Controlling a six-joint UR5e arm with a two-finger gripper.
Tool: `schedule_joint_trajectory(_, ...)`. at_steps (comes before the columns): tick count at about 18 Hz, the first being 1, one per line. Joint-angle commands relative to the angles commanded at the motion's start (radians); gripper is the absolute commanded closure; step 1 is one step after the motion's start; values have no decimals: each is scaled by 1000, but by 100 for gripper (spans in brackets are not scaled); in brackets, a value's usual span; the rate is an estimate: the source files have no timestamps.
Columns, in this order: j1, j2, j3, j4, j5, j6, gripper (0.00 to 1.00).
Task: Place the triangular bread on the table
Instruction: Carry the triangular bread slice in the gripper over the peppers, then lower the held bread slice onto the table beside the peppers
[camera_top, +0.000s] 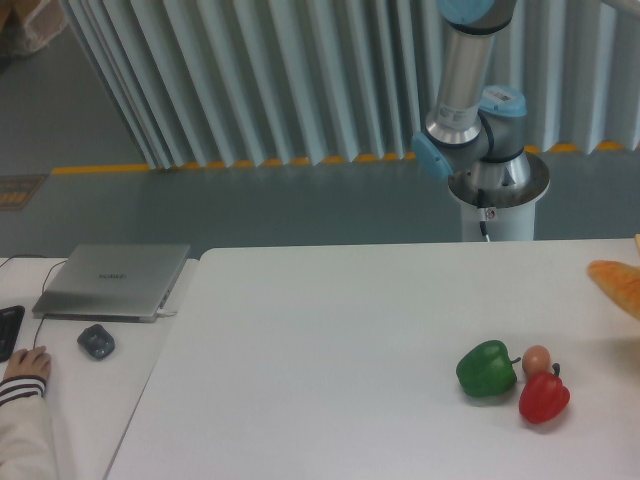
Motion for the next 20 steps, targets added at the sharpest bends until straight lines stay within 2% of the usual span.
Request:
schedule_joint_trajectory(2, -26, 0, 0, 35, -18, -52, 91)
schedule_joint_trajectory(5, -101, -2, 0, 106, -25, -242, 91)
schedule_joint_trajectory(9, -192, -8, -3, 178, -25, -417, 91)
schedule_joint_trajectory(13, -255, -23, -32, 331, -75, -606, 91)
schedule_joint_trajectory(18, -364, -54, -38, 457, -78, -825, 91)
schedule_joint_trajectory(20, -388, -55, -43, 468, -78, -865, 90)
